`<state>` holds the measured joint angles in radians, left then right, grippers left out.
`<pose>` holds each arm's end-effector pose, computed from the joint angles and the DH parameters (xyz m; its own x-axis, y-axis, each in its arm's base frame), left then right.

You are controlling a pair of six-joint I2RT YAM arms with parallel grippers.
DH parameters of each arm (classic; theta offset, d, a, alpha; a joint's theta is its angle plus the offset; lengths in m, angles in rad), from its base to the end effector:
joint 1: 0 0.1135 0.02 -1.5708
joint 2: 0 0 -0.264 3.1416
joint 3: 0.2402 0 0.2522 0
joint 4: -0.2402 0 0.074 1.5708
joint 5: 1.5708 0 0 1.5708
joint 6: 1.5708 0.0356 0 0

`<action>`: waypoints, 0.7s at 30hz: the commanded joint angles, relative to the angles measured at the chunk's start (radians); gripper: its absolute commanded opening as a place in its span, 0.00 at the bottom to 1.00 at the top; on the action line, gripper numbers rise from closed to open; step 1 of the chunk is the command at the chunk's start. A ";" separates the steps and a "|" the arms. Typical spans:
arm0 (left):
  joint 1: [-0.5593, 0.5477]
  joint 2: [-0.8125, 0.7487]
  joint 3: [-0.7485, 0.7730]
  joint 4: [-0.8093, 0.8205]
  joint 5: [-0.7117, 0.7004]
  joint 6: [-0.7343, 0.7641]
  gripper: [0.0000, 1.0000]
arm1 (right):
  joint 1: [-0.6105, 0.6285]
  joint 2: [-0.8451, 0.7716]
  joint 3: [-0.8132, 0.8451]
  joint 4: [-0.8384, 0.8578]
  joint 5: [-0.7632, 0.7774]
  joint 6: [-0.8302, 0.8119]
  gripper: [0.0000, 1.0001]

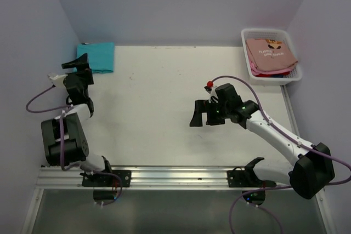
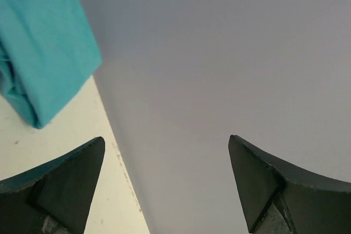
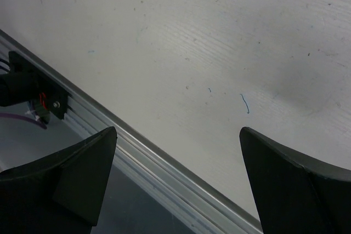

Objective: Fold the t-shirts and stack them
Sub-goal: Neatly place the folded tshirt to the corner

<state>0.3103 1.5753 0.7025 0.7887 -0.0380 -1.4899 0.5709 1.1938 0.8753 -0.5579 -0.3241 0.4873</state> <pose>0.3174 0.1032 0.2192 0.3336 -0.9390 -0.0837 -0.1073 0.0504 -0.9929 0.1985 0.1410 0.2564 -0.8915 -0.0450 -0.4509 -0.3014 0.8019 0.5159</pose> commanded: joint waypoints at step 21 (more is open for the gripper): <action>-0.301 -0.693 0.206 -1.020 0.504 1.036 1.00 | 0.006 -0.168 0.088 0.076 0.246 -0.088 0.99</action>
<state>0.0147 0.9249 0.9005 -0.0494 0.4183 -0.5743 0.5716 1.0512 0.9173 -0.4641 -0.1486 0.4278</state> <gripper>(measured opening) 0.997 0.987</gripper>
